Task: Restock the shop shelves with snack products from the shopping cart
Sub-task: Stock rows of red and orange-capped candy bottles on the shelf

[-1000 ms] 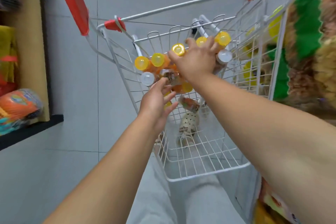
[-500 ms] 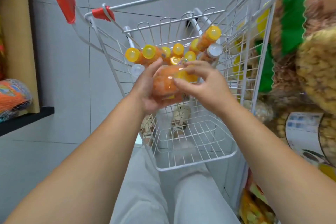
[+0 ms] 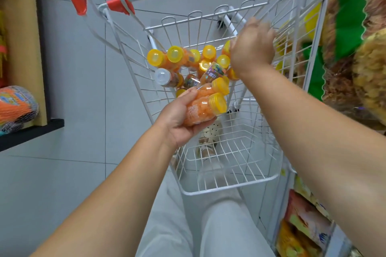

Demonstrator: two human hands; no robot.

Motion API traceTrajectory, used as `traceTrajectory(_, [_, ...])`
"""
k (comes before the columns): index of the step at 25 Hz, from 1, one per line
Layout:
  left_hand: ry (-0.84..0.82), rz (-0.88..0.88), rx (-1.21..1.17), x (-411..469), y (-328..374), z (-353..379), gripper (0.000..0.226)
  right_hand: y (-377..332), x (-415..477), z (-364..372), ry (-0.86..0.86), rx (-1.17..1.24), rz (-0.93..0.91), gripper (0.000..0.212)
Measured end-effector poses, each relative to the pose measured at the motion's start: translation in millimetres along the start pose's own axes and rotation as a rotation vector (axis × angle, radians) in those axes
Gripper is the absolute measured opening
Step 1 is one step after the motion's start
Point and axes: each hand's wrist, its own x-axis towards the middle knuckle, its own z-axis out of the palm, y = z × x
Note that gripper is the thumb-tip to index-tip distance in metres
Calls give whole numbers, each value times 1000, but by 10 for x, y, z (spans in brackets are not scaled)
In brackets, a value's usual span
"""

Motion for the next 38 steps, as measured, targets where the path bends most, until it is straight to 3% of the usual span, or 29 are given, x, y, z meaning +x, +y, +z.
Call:
traceTrajectory(3, [35,-12,-153,-30,30,-75,29,-25,84,41,-48,-68,71,37])
traceTrajectory(7, [25,-36,-269,-124,34,-69,24,-110,-178,-12,65,-24,-387,38])
traceTrajectory(11, [14,-78,-489,-203,-44,-104,20,-441,-160,132,-197,7,-645,47])
traceTrajectory(16, [8,-92,-597,-287,-140,-179,23,-508,-137,298,-249,-253,-899,57])
traceTrajectory(20, [16,-112,-650,-312,-154,-153,22,-641,-226,381,-271,-261,-794,48])
traceTrajectory(24, [-20,-116,-629,-359,-125,-117,23,-601,-274,380,-221,-122,-705,41])
traceTrajectory(27, [-45,-88,-585,-336,-102,-187,26,-449,-370,230,-200,126,-528,42])
traceTrajectory(32, [-105,-94,-515,-499,-58,-288,35,181,-922,-478,15,425,-253,45])
traceTrajectory(38, [-257,-60,-152,-1328,-142,317,26,837,-2223,-1629,90,1007,51,34])
